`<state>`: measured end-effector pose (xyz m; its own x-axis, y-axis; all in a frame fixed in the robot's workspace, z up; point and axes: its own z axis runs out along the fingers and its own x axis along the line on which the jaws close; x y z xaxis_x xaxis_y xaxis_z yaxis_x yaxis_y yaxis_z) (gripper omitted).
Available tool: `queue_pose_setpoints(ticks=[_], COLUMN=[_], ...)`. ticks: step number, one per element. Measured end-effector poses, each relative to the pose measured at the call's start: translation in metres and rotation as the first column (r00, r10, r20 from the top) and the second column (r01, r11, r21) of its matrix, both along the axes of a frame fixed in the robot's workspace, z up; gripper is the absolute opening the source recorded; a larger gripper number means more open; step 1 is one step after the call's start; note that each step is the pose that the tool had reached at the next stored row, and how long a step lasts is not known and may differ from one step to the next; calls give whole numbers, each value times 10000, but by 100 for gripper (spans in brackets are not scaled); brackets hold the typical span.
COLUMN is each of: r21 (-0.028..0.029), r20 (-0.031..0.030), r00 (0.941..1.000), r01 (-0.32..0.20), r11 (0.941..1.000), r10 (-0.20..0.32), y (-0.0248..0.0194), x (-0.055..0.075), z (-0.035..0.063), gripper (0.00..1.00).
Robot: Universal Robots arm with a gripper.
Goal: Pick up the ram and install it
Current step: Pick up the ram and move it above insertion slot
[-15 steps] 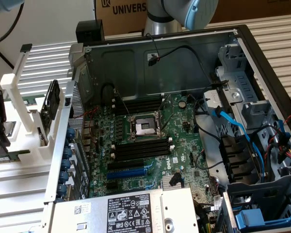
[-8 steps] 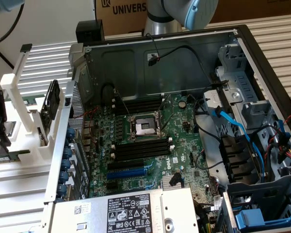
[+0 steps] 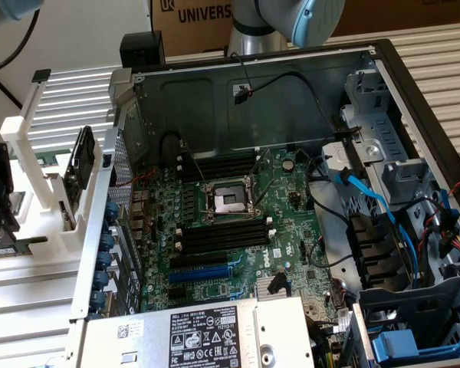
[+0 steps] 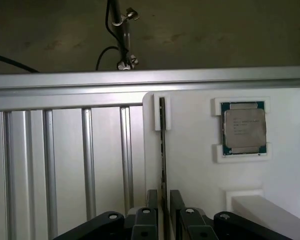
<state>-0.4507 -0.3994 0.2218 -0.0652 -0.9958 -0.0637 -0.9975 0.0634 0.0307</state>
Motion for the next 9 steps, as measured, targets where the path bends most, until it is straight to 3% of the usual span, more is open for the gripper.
queue_pose_setpoints(ticks=[9], r21=[-4], r20=[3], r00=[10000], r01=[-4], r11=[10000], r10=[4], y=[17], x=[0], z=[-12], gripper=[24])
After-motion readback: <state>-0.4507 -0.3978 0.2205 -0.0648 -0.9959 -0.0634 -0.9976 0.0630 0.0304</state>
